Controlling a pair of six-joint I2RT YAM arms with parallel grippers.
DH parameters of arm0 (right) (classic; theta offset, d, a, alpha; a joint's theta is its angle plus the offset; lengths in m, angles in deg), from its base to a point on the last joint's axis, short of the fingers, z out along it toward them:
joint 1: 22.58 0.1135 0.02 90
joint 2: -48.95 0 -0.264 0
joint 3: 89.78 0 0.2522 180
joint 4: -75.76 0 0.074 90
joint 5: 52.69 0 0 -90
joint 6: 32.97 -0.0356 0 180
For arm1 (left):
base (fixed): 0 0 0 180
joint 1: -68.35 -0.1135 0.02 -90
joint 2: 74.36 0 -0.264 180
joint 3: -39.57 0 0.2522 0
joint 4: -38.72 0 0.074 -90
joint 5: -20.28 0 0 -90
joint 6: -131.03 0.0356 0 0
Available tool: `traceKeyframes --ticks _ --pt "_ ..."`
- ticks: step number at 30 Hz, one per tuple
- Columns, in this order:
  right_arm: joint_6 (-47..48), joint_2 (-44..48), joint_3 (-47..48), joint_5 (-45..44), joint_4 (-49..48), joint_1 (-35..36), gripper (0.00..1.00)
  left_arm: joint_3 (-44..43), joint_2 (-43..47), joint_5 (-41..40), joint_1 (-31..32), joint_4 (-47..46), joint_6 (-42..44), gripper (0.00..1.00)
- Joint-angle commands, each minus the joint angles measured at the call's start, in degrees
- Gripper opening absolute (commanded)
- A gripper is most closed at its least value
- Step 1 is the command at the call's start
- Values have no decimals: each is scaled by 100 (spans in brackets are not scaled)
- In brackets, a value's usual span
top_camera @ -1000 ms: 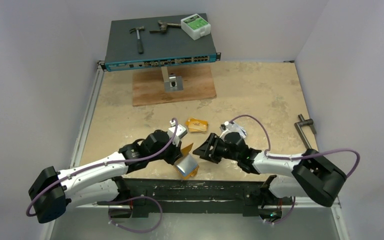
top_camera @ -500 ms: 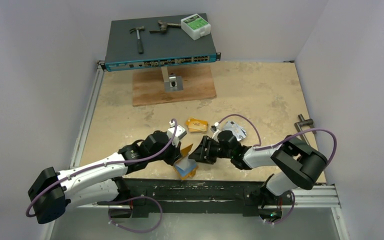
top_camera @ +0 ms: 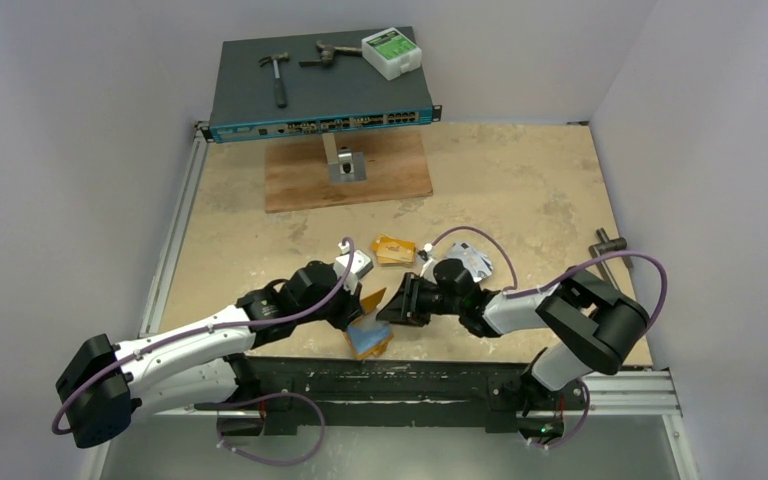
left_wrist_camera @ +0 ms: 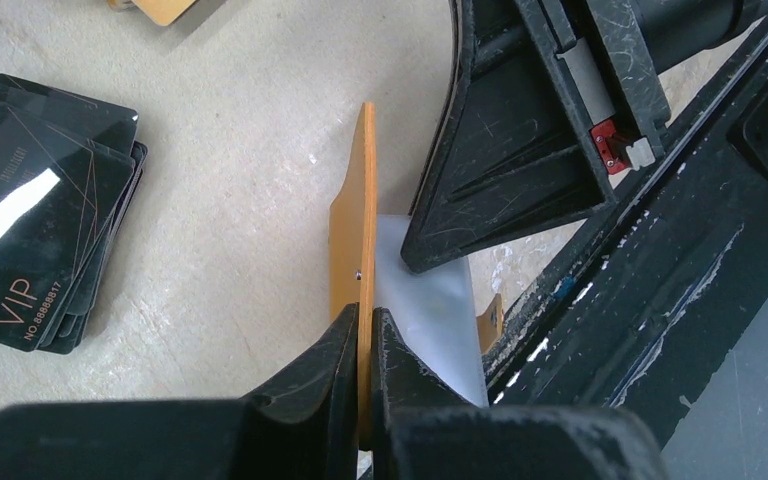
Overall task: Put the credit cards into the card holder
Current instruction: Open the card holder at the corner of the board.
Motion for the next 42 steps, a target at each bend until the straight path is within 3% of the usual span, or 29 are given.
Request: traceKeyframes --ticks 1,10,17,21,25,29,31,38,42 --pt "78 140 237 321 -511 -18 34 48 118 159 -34 -359 92 4" --pt "-309 -341 237 754 -1472 -57 29 126 180 337 -34 -412 186 4" --pt "-517 -625 313 871 -1727 -117 11 162 223 435 -34 -462 184 11" --pt "-556 -695 345 864 -1730 -130 0 163 277 401 -34 -442 124 26" --pt "-528 -652 390 792 -1604 -133 0 141 322 528 -34 -478 109 42" --pt "-469 -510 509 653 -1240 -134 0 74 300 1189 -27 -500 359 72" --pt "-400 -384 598 537 -896 -143 0 75 255 1369 -14 -570 505 82" --pt "-351 145 968 138 350 -140 0 125 82 836 190 -537 1228 87" --pt "-250 230 1246 48 1023 -134 0 47 -57 31 366 -474 1641 85"
